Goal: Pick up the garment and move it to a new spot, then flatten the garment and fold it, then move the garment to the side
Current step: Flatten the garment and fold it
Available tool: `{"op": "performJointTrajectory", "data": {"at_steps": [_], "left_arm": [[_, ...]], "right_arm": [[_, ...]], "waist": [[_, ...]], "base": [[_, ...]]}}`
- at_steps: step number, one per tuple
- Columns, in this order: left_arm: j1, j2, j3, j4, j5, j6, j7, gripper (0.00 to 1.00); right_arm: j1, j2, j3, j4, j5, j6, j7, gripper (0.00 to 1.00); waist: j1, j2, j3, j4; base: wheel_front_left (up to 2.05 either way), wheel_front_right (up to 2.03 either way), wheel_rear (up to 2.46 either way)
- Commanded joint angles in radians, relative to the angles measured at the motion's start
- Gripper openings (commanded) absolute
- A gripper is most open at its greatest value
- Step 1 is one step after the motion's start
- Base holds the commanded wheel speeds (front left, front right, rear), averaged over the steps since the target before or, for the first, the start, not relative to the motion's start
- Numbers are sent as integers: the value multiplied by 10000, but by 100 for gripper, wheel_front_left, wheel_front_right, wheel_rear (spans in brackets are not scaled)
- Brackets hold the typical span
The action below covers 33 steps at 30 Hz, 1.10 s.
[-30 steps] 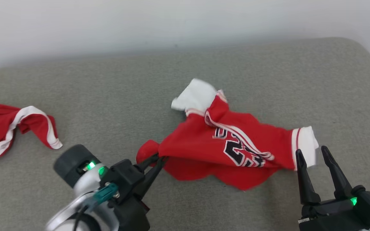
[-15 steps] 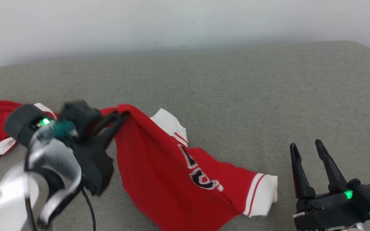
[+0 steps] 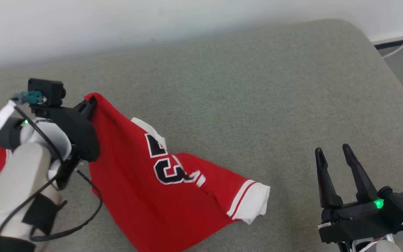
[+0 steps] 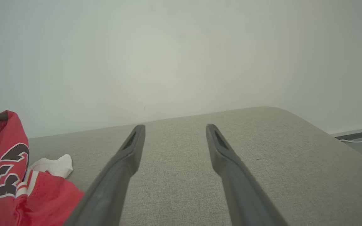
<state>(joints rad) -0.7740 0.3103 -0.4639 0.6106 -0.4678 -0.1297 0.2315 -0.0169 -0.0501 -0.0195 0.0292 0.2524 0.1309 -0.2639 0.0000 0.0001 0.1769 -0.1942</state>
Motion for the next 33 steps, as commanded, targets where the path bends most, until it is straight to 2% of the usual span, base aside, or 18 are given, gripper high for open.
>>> {"op": "performJointTrajectory", "data": {"at_steps": [1,2,3,6,8,11,14,18,23,25,29,33], "left_arm": [[-145,-227,65,515,-109,8,-576,26],[-254,-370,177,941,-178,51,-970,67],[-285,-495,218,1325,-211,58,-1328,100],[-397,-1057,329,2360,-212,167,-2921,100],[-341,-1202,343,2646,-163,241,-3570,100],[-159,-1327,329,2726,-81,329,-4173,100],[249,-1403,399,2324,119,758,-4762,100],[1184,-1093,845,926,377,1506,-4967,100],[3088,-784,1630,-2106,915,2379,-4965,100],[3840,-743,1914,-3179,1030,2601,-4966,100],[5185,-741,2313,-4822,1162,2706,-4968,100],[6186,-797,2487,-5726,1260,2464,-4968,100]], "right_arm": [[-173,-16,-7,19,104,-3,-17,100],[-209,-10,22,33,125,-3,-17,100],[-223,-11,35,55,139,-3,-17,100],[-318,-18,101,61,81,-3,-17,100],[-331,-11,162,60,14,-3,-17,100],[-332,-18,228,44,-65,-3,-17,100],[-295,-19,132,-27,-133,-3,-17,100],[-320,-16,164,-117,-301,-3,-17,100],[-358,-16,130,-119,-480,-3,-17,100],[-414,-14,173,-106,-562,-3,-17,100],[-457,-14,220,24,-662,-3,-17,100],[-365,-22,370,270,-757,-3,-17,100]], "waist": [[0,-1,275,-278],[0,-1,290,-299],[0,-1,288,-313],[0,-1,239,-204],[0,-1,194,-76],[0,-1,140,57],[0,-1,29,346],[0,-1,-88,705],[0,-1,-212,1142],[0,-1,-263,1260],[0,-1,-464,1498],[0,-1,-717,1666]], "base": [[0,0,0],[0,0,0],[0,0,0],[0,0,0],[0,0,0],[0,0,0],[0,0,0],[0,0,0],[0,0,0],[0,0,0],[0,0,0],[0,0,0]]}}
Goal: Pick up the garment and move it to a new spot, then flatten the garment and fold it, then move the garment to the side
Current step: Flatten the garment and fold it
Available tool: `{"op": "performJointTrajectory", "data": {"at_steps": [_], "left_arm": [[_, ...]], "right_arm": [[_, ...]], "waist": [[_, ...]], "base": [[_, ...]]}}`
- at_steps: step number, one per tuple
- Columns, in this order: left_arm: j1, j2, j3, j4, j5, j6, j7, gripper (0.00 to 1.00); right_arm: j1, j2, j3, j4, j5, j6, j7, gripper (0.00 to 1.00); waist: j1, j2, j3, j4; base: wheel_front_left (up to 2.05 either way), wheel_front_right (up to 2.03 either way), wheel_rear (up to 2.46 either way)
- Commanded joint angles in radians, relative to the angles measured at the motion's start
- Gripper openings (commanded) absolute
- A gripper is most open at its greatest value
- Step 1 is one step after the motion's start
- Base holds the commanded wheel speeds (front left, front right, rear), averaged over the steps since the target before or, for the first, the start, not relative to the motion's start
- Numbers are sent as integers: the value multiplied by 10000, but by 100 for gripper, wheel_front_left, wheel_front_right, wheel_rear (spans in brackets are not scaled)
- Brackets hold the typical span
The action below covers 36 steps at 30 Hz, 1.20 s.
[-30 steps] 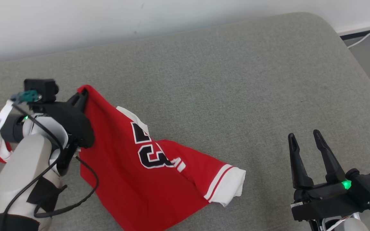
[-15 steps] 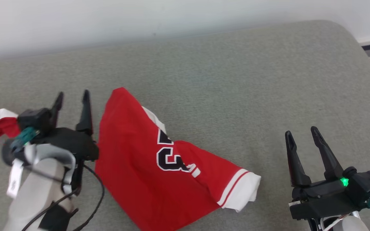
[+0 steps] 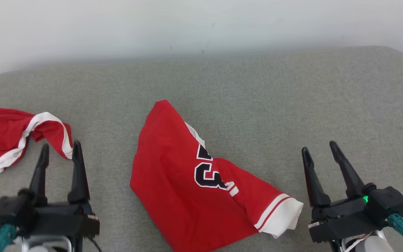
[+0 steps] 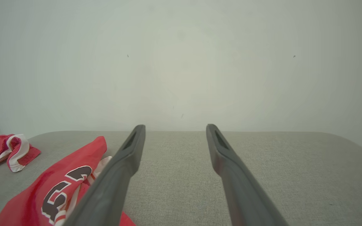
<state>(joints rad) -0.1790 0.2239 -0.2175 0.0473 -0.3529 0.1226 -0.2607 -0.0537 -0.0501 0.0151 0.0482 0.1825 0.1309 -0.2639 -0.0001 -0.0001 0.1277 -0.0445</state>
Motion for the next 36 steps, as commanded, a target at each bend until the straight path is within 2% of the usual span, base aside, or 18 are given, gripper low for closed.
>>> {"op": "performJointTrajectory", "data": {"at_steps": [1,8,16,26,32,36], "left_arm": [[417,134,2,-236,311,-100,-46,100],[1385,372,-377,-129,1157,-180,-47,100],[2092,149,-431,148,1158,-10,-47,100],[2103,172,-526,462,1084,-73,-34,100],[1926,162,-676,702,1027,-205,120,100],[1715,18,-1156,1210,911,-631,597,100]], "right_arm": [[47,-36,62,158,-95,-3,-17,100],[422,-173,230,639,-286,-3,-17,100],[1271,-87,-45,518,-133,-3,-16,100],[1546,-33,-221,224,-125,-3,84,100],[1486,-18,-219,132,-140,-3,110,100],[1399,-15,-132,106,-129,-3,141,100]], "waist": [[1,1,-295,190],[1,1,-769,226],[1,1,-1247,101],[1,1,-1278,-17],[1,1,-1159,49],[1,1,-972,83]], "base": [[0,0,0],[0,0,0],[0,0,0],[0,0,0],[0,0,0],[0,0,0]]}}
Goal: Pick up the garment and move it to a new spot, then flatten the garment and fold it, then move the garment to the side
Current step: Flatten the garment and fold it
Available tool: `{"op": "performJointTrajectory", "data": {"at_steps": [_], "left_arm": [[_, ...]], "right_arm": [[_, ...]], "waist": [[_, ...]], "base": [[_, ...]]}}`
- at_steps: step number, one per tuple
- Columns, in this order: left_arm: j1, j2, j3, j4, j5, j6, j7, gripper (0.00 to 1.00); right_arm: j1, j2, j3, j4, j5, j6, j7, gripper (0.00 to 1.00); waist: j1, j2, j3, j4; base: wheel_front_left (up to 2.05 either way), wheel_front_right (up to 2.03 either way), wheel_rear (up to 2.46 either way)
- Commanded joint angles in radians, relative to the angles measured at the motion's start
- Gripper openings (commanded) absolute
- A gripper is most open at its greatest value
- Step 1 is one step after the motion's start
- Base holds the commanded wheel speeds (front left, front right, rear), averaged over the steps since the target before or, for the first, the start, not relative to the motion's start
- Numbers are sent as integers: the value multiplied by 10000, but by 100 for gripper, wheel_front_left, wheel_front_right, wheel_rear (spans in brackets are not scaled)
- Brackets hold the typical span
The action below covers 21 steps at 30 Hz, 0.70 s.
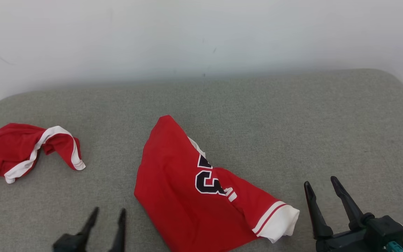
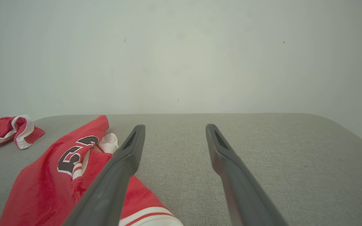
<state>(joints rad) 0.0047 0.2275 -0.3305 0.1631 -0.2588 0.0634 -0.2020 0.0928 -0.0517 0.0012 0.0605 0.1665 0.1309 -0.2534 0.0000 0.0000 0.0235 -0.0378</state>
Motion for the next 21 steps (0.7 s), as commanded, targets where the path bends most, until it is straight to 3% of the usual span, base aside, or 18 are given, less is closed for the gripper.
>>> {"op": "performJointTrajectory", "data": {"at_steps": [1,7,18,19,20,21], "left_arm": [[-224,-66,-186,247,-38,-184,141,100],[-882,-508,-917,1901,-217,-956,583,100],[-2073,-1114,-1105,4501,-1226,-1725,566,100],[-2134,-1171,-1117,4572,-1384,-1783,543,97],[-2219,-1180,-1162,4625,-1413,-1800,532,85],[-2272,-1211,-1179,4688,-1555,-1839,530,58]], "right_arm": [[-92,-1,37,-19,20,-3,21,100],[-304,-5,247,-11,100,-3,7,100],[-547,-1,167,102,188,-3,-49,100],[-562,-3,152,108,196,-3,-58,100],[-579,-1,132,113,195,-3,-69,100],[-592,1,115,120,196,-3,-78,100]], "waist": [[0,0,122,8],[0,0,488,-206],[0,0,886,-688],[0,0,910,-699],[0,0,928,-703],[0,0,944,-702]], "base": [[0,0,0],[0,0,0],[0,0,0],[0,0,0],[0,0,0],[0,0,0]]}}
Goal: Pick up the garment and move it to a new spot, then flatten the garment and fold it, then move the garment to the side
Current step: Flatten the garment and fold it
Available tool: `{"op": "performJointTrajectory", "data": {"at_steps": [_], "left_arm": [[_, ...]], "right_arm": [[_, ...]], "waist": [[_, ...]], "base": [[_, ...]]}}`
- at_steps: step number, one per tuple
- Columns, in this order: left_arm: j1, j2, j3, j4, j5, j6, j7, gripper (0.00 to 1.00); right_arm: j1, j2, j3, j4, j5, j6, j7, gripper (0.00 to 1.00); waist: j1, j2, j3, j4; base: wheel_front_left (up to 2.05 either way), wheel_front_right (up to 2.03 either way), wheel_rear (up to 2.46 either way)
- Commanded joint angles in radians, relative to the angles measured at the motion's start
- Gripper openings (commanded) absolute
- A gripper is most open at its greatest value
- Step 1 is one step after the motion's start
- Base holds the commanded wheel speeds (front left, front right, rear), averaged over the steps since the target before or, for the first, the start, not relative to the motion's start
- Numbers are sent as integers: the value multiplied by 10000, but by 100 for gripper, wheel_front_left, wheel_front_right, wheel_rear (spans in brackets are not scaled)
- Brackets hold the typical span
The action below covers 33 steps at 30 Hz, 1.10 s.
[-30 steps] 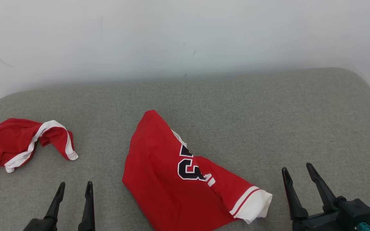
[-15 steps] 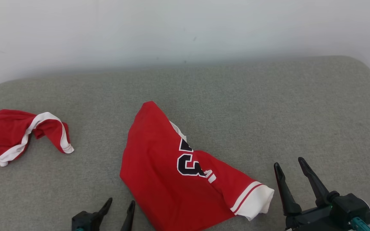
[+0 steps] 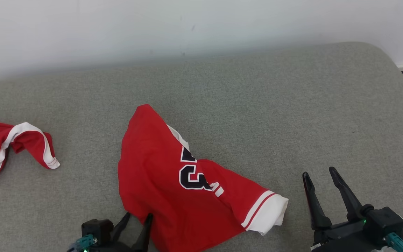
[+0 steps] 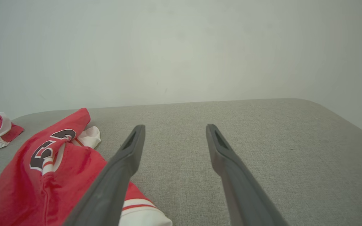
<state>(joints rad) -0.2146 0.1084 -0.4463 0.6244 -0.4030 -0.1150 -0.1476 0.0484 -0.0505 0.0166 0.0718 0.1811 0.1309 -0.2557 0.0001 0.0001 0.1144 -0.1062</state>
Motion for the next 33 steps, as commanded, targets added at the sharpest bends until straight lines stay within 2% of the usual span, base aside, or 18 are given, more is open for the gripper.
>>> {"op": "performJointTrajectory", "data": {"at_steps": [1,2,5,7,14,19,21,24,26,29,32,33], "left_arm": [[-111,-57,-25,96,-282,-72,-35,26],[-176,-66,-52,114,-355,-79,-56,0],[-329,-34,-77,68,-461,-92,-218,0],[-435,100,110,-71,-416,200,-464,0],[-450,884,393,-1757,838,2270,-730,0],[77,1517,523,-3562,1687,3733,203,0],[349,1744,585,-4325,1865,4175,745,0],[452,1827,343,-4996,1992,4232,1559,0],[201,1711,134,-4938,1945,4063,1900,0],[-253,1502,-113,-4135,1842,3794,2205,0],[-726,1295,-118,-2963,1673,3656,2303,22],[-871,1215,-54,-2555,1540,3633,2268,42]], "right_arm": [[-157,-10,-41,14,57,-3,-61,100],[-156,-10,-62,19,86,-3,-66,100],[-181,-11,-106,33,159,-3,-78,100],[-179,-11,-144,49,187,-3,-86,100],[-62,-9,-380,103,271,-3,-104,100],[-110,-12,-411,155,387,-3,-112,100],[-160,-12,-385,135,427,-3,-112,100],[-262,-11,-307,116,482,-3,-99,100],[-366,-13,-207,136,517,-3,-98,100],[-438,-14,-163,200,533,-3,-97,100],[-463,-13,-142,216,519,-3,-99,100],[-449,-19,-180,219,522,-3,-97,100]], "waist": [[-1,-1,45,-19],[-1,-1,58,-12],[-1,-1,69,33],[-1,-1,63,79],[-1,-1,-5,382],[-1,-1,-57,593],[-1,-1,-50,626],[-1,-1,39,589],[-1,-1,106,486],[-1,-1,153,219],[-1,-1,163,-87],[-1,-1,156,-158]], "base": [[0,0,0],[0,0,0],[0,0,0],[0,0,0],[0,0,0],[0,0,0],[0,0,0],[0,0,0],[0,0,0],[0,0,0],[0,0,0],[0,0,0]]}}
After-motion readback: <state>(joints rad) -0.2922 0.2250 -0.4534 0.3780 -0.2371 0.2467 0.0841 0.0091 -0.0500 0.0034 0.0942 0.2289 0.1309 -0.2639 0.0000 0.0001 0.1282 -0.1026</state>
